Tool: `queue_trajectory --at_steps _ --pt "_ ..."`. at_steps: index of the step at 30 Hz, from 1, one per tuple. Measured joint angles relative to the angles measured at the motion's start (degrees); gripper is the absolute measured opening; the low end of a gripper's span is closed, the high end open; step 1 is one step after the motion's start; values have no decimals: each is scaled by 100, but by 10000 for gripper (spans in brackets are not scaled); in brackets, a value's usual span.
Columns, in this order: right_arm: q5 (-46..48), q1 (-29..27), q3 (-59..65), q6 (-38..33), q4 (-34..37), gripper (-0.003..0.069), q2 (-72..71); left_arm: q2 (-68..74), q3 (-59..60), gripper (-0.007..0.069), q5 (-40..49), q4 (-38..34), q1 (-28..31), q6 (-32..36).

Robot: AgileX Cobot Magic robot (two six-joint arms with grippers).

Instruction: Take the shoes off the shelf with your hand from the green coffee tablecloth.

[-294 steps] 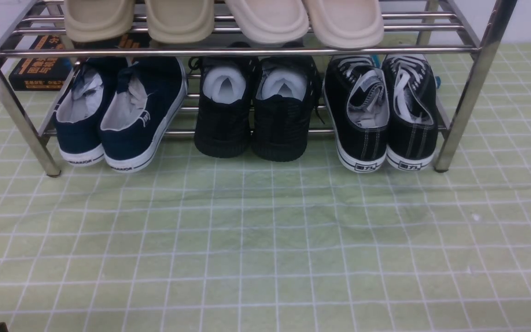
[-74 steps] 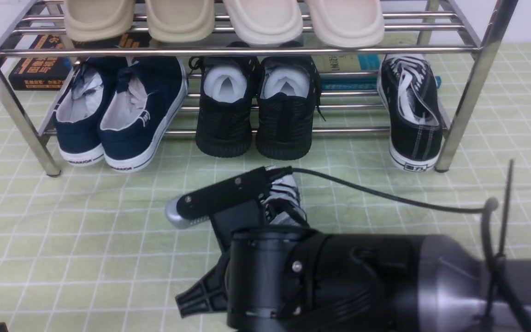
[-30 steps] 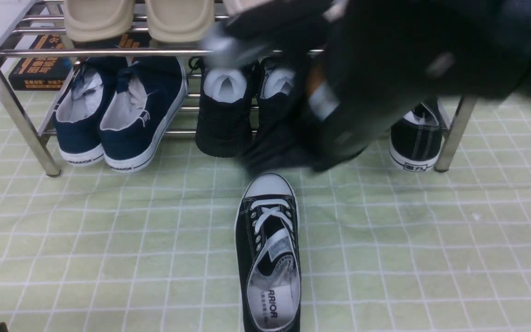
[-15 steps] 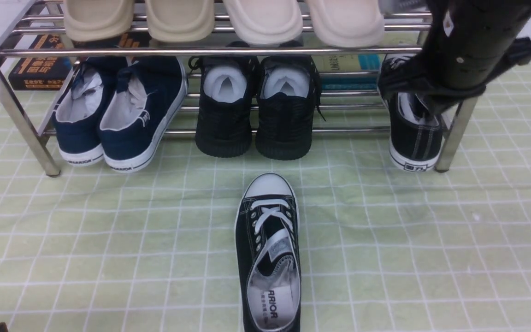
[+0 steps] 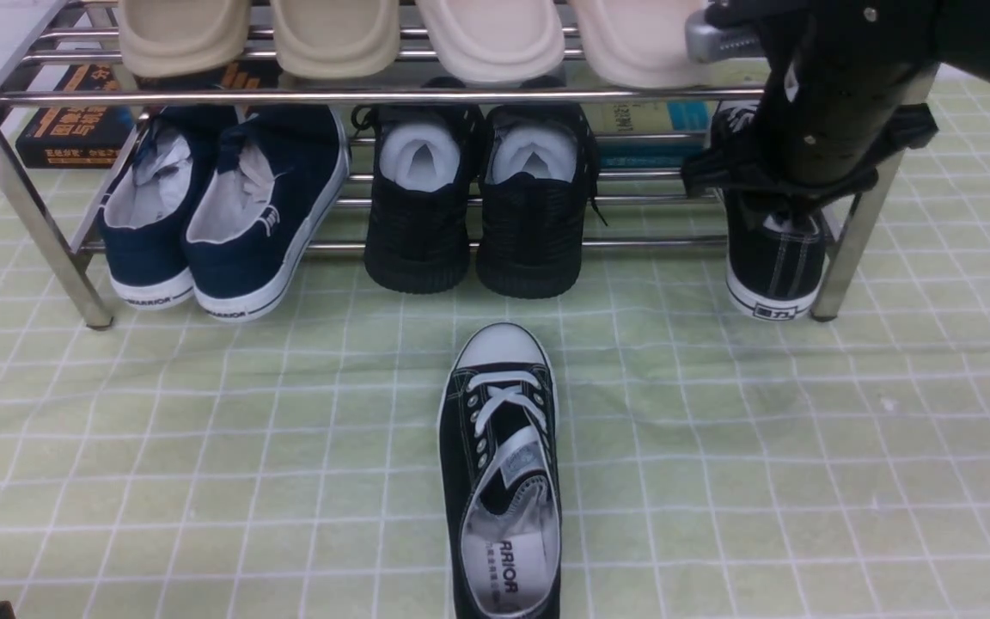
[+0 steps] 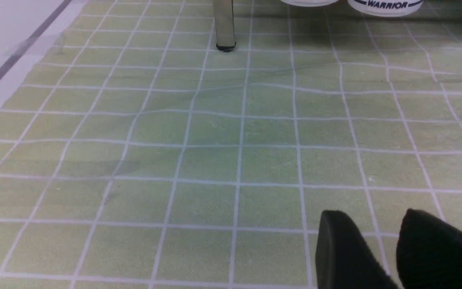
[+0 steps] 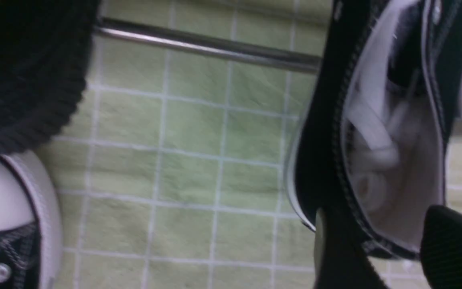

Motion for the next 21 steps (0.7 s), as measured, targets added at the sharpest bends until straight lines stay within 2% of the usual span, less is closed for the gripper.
queue_trajectory --at_steps 10,14,18,19,21 --pt "-517 0 6 0 -89 323 447 0 0 239 0 0 0 0" --pt "-537 0 10 0 -225 298 673 0 0 239 0 0 0 0" --pt "-499 0 10 0 -408 188 761 0 0 239 0 0 0 0" --pt "-493 0 10 0 -420 181 761 0 0 239 0 0 0 0" --pt "-395 0 10 -19 -475 52 734 0 0 239 0 0 0 0"
